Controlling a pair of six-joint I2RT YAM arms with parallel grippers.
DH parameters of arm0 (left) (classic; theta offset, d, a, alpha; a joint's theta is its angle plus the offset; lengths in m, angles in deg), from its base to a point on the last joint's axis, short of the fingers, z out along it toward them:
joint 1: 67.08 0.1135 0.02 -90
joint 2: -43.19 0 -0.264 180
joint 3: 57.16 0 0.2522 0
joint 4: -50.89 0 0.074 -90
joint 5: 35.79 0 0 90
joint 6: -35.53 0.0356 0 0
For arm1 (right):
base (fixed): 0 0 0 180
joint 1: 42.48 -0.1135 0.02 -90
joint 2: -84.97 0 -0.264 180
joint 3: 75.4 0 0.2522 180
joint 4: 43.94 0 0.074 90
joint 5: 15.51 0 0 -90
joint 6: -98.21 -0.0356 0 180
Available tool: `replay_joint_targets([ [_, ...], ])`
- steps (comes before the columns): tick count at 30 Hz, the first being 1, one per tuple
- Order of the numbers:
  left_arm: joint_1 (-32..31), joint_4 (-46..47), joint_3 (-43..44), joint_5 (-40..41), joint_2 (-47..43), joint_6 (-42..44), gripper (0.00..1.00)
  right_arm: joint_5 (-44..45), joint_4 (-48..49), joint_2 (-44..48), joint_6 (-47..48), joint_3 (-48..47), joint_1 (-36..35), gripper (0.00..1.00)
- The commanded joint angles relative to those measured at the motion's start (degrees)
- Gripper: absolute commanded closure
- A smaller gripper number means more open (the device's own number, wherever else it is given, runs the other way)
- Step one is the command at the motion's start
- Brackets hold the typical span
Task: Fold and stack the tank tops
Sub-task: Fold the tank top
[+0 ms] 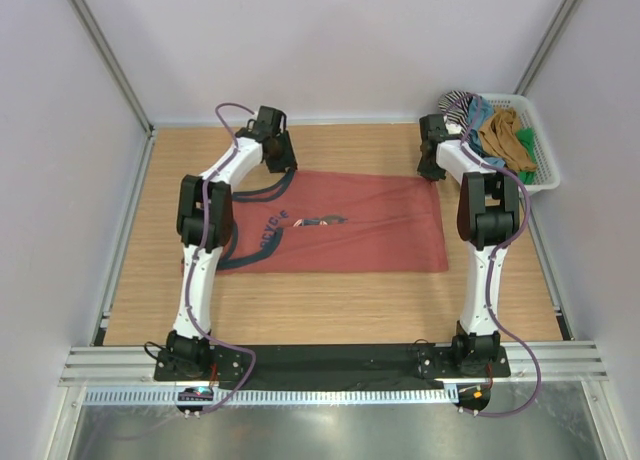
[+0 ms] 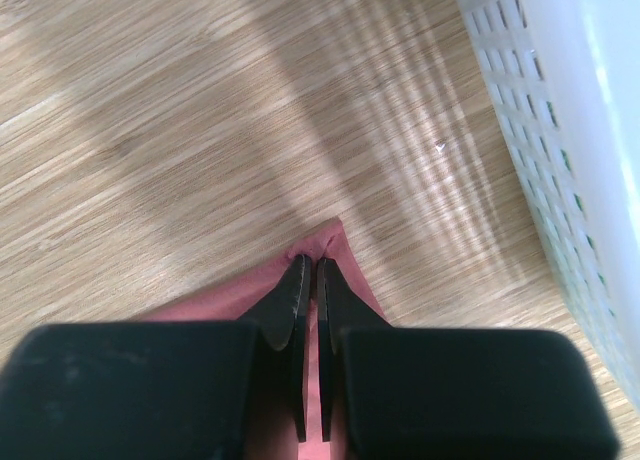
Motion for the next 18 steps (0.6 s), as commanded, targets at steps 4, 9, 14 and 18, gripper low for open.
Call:
replay_joint_targets([
  [4,-0.65,-1.31,4.68,-1.00,2.23,0.87,0.67,-0.27,-0.12,1.13,0.06,-0.66,0.19,0.99],
  [9,-1.44,-2.80,5.74,-0.39,3.11,0.70,0.71,-0.54,-0.29,2.18,-0.03,-0.48,-0.08,0.99],
  [14,-1.27,-2.89,5.65,0.05,2.41,1.13,1.00,-1.24,-0.38,4.29,-0.20,-0.30,-0.43,0.99],
  [18,-0.21,-0.27,-0.03,1.11,-2.23,1.05,1.00,-2.03,0.32,7.88,-0.38,1.45,-0.52,0.99],
])
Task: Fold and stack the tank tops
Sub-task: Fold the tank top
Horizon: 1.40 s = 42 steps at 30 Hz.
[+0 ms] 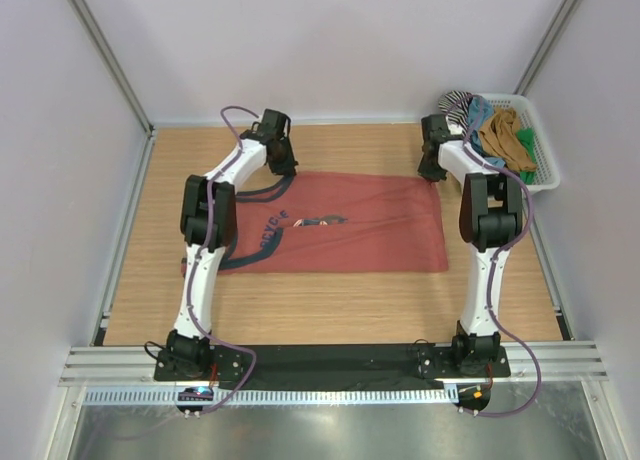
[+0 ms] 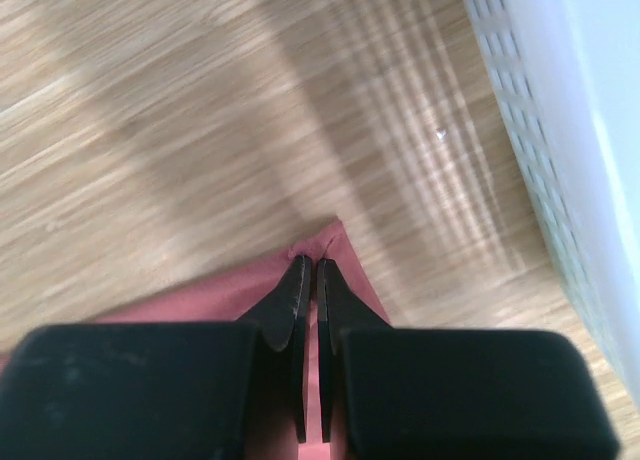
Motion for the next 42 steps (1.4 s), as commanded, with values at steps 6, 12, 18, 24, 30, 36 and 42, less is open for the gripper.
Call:
replay_joint_targets([
  [6,0.88,9.00,-14.95,-0.16,-15.07,1.09,1.00,-1.98,1.93,14.41,-1.32,6.11,-0.82,0.99],
  [12,0.36,13.22,-24.89,0.98,-23.94,0.92,1.00,-2.94,3.51,21.89,-2.55,14.10,-0.91,0.99],
  [18,-0.17,14.89,-34.64,1.59,-32.82,0.21,1.00,-3.82,5.00,29.71,-3.52,23.76,-1.00,0.99],
  [24,-2.10,16.65,-45.54,2.82,-41.27,-0.31,1.00,-3.82,5.79,37.45,-4.40,31.84,-1.09,0.99],
  [30,-5.61,17.71,-55.21,6.25,-50.15,-3.03,1.00,-4.87,6.50,47.10,-5.19,40.28,-1.00,0.99],
  [36,-7.99,17.80,-62.51,8.18,-56.65,-4.44,1.00,-6.19,5.97,53.71,-5.19,46.97,-1.00,0.99],
  [42,-10.72,17.88,-68.40,11.35,-60.78,-5.67,1.00,-8.12,5.97,59.25,-5.98,53.12,-1.00,0.99],
])
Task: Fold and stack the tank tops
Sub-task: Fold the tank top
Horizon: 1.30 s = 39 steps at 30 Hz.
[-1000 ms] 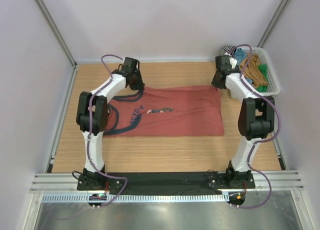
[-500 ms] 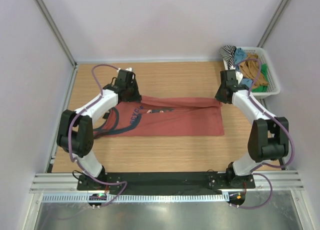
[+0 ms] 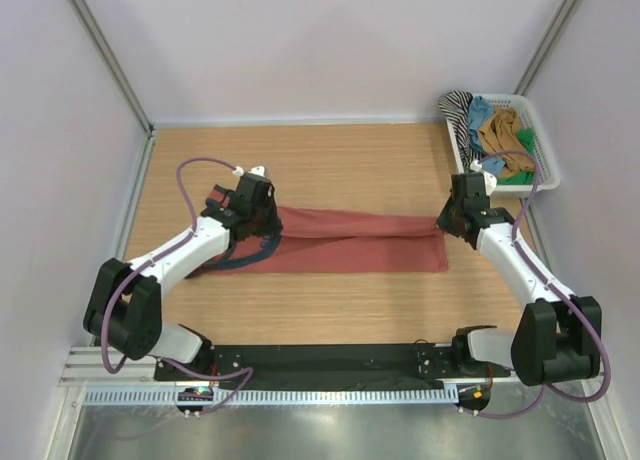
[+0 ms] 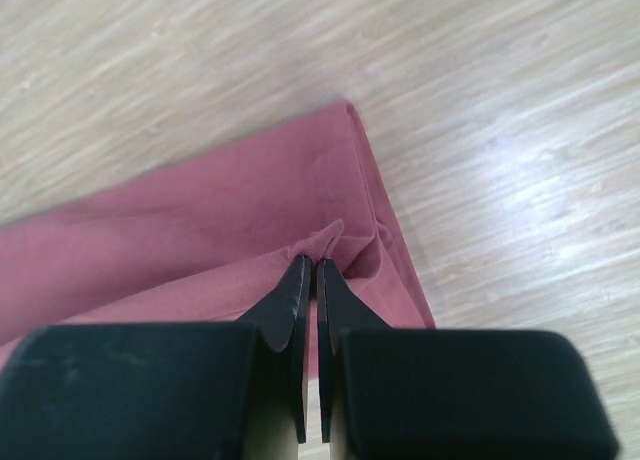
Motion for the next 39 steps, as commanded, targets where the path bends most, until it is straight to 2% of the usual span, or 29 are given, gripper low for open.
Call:
replay_joint_targets([
  [1,-1.17,1.88,-2.89,3.66,-3.41,-1.13,1.00,-1.00,1.16,3.25,-1.06,2.93,-0.13,0.99],
  [12,-2.75,1.62,-10.72,3.48,-9.31,-4.38,0.99,-0.83,1.07,9.40,-5.01,11.45,-0.48,0.96],
  [15,-3.80,1.71,-11.95,3.04,-8.87,-5.17,0.97,1.02,1.16,11.25,-6.60,13.83,-0.48,0.90],
  [16,-4.33,1.71,-12.22,3.39,-8.69,-5.35,0.96,1.28,0.99,11.69,-7.21,14.44,-0.48,0.86],
  [18,-6.08,1.80,-13.09,4.27,-7.90,-5.87,0.91,1.99,0.81,13.44,-8.18,15.76,-0.48,0.76],
  [20,-8.02,1.80,-13.89,6.81,-8.16,-6.93,0.81,2.51,0.46,14.94,-9.76,16.82,-0.48,0.59],
  [22,-9.94,1.88,-15.64,8.92,-9.56,-8.50,0.73,2.25,0.11,17.56,-10.29,17.26,-0.48,0.56],
  [23,-10.39,1.80,-16.43,10.76,-11.66,-8.95,0.63,2.77,-0.24,18.63,-10.64,17.35,-0.48,0.56],
  [24,-10.74,1.97,-17.92,11.47,-13.16,-9.39,0.59,2.95,-0.59,19.68,-10.64,17.35,-0.48,0.55],
  [25,-11.10,2.15,-18.72,12.09,-14.65,-9.74,0.52,3.04,-0.42,21.78,-10.56,17.35,-0.48,0.49],
  [26,-11.10,2.23,-19.94,13.14,-16.15,-9.83,0.49,2.69,-0.07,22.50,-9.77,17.26,-0.48,0.48],
  [31,-11.10,-0.56,-20.84,16.74,-26.96,-9.74,0.38,-2.76,2.39,18.14,-5.91,13.49,-0.92,0.50],
  [35,-10.58,-4.52,-17.77,20.35,-28.82,-9.13,0.31,-3.72,3.18,11.46,-3.53,11.29,-1.01,0.54],
  [38,-7.16,-7.43,-15.49,21.76,-26.10,-8.34,0.27,-4.78,3.27,8.80,-3.96,11.81,-1.27,0.73],
  [39,-3.14,-7.78,-15.04,19.85,-25.23,-8.16,0.24,-4.78,3.62,8.53,-4.84,12.51,-1.18,0.83],
])
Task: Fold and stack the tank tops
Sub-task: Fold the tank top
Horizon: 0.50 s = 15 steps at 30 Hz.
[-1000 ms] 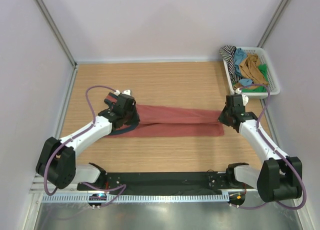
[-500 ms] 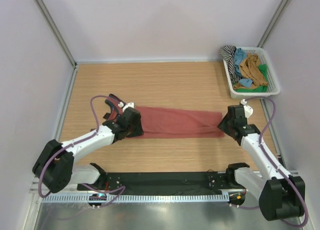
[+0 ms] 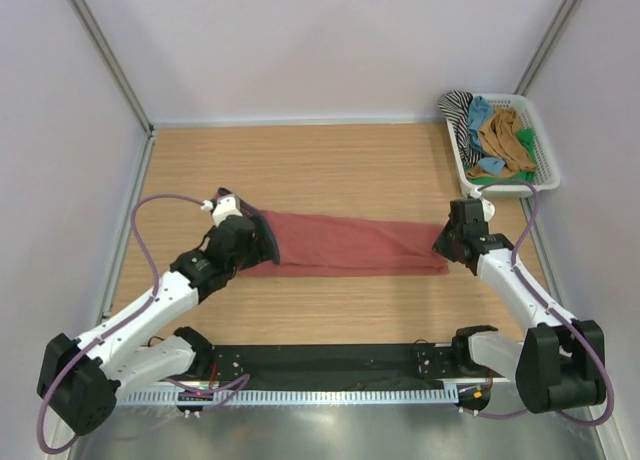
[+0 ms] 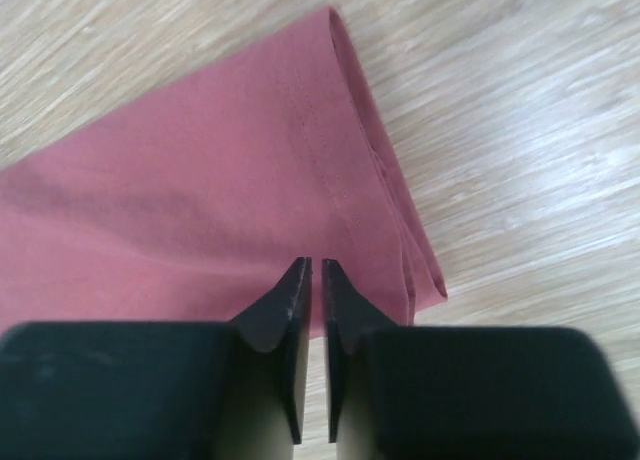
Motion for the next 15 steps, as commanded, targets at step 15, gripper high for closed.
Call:
replay_joint_targets([
  [15,33.71,2.70,24.93,-16.75,35.37,3.57,0.22,1.68,2.47,0.39,-0.39,0.70,-0.31,0.82],
])
